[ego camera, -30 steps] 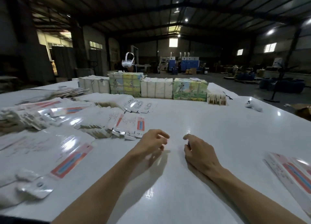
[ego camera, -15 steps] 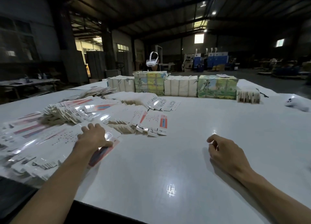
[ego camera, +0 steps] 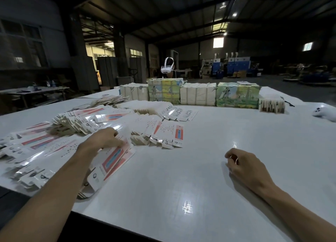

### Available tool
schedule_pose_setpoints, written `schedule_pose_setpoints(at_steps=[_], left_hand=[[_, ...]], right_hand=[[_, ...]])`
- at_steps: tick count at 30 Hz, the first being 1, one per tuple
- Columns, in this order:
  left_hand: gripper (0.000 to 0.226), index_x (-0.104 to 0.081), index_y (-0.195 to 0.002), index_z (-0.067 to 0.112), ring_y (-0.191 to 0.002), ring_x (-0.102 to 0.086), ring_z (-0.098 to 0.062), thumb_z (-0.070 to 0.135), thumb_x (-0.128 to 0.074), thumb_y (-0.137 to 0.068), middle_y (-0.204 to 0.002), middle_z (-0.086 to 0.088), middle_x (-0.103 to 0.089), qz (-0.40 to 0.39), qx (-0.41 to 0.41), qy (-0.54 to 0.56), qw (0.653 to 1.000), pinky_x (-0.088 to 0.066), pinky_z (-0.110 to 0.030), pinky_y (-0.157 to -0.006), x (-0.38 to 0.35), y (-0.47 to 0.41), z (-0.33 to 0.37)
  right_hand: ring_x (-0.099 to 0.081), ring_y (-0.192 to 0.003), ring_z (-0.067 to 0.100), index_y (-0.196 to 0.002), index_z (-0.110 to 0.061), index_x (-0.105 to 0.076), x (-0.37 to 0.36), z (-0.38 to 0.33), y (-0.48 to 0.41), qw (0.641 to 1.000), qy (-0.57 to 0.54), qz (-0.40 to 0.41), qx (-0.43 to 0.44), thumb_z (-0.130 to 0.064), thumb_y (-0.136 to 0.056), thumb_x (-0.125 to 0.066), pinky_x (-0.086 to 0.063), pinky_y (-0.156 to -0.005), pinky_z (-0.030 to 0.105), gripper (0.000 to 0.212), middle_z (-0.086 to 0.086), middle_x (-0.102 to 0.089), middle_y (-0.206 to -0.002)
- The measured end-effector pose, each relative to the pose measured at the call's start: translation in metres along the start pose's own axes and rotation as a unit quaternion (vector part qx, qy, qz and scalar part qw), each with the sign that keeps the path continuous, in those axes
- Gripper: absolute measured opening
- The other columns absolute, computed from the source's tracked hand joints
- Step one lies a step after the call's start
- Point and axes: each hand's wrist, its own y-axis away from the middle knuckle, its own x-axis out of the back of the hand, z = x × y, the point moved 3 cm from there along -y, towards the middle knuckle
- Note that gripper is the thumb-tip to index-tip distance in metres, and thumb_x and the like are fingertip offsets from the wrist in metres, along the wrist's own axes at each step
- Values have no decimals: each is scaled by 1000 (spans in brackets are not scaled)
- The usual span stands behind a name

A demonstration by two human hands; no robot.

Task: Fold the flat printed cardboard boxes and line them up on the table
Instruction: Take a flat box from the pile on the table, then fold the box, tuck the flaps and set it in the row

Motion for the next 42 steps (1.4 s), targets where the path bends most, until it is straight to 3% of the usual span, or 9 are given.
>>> schedule_pose_setpoints(at_steps=[5, 8, 13, 16, 19, 23, 25, 33, 42], left_hand=[[13, -72, -102, 27, -64, -77, -12, 38, -70, -98, -73, 7, -78, 14, -101, 113, 988, -55, -22, -53, 11, 10, 55], [17, -72, -107, 23, -70, -78, -15, 39, -66, -101, -79, 6, -79, -56, -148, 233, 960, -59, -27, -58, -9, 20, 108], [31, -61, -127, 7, -75, -78, -18, 31, -52, -109, -108, -7, -80, -266, -172, 449, 836, -62, -31, -64, -79, 39, 199], [40, -63, -130, 6, -72, -76, -18, 37, -48, -110, -109, -10, -80, -353, -160, 516, 764, -60, -29, -62, -114, 52, 239], [60, -81, -104, 15, -74, -76, -21, 60, -40, -106, -93, -7, -79, -396, -160, 547, 720, -62, -31, -70, -139, 68, 270], [77, -73, -112, 11, -78, -73, -29, 75, -34, -100, -92, -16, -73, -350, -144, 585, 717, -64, -40, -80, -165, 78, 286], [77, -71, -121, 7, -78, -73, -29, 73, -35, -101, -93, -17, -72, -343, -151, 607, 701, -64, -40, -80, -171, 79, 283], [76, -78, -74, 24, -61, -72, -21, 68, -25, -106, -76, -9, -72, -299, -169, 629, 697, -60, -29, -59, -164, 83, 271], [63, -68, -90, 18, -62, -72, -22, 67, -31, -106, -77, -8, -73, -283, -165, 610, 722, -60, -30, -62, -167, 73, 271]], right_hand=[[-69, -81, 8, -103, -30, -68, 0, 3, -2, 1000, -26, 1, -6, -19, -98, -54, -55, -78, 36, 19, -15, -70, -81], [-69, -70, 3, -101, -28, -69, 1, 6, -4, 997, -76, 15, -13, -16, -100, -55, -55, -73, 34, 19, -11, -69, -76], [-69, -79, 12, -107, -21, -73, 11, 2, -4, 980, -177, 86, -3, -9, -102, -56, -49, -62, 14, 21, -4, -70, -83], [-66, -77, 13, -120, -15, -69, 18, 0, -4, 975, -173, 139, 12, -11, -105, -57, -52, -68, 19, 20, -3, -68, -84], [-66, -91, 16, -130, -14, -62, 22, 1, -5, 967, -195, 161, 20, -18, -106, -57, -61, -84, 38, 25, -1, -61, -101], [-50, -129, 15, -139, -22, -59, 22, 6, -8, 976, -148, 158, 32, -30, -107, -57, -59, -97, 43, 33, -3, -46, -136], [-47, -128, 7, -139, -24, -61, 20, 7, -9, 983, -106, 143, 36, -35, -108, -54, -58, -100, 39, 34, -8, -47, -140], [-60, -103, 3, -139, -20, -65, 23, -3, -14, 990, -79, 90, 74, -37, -108, -52, -61, -91, 37, 38, -8, -56, -132], [-53, -120, 8, -135, -17, -69, 26, -2, -24, 988, -11, 58, 140, -30, -107, -56, -50, -90, 22, 33, -4, -61, -135]])
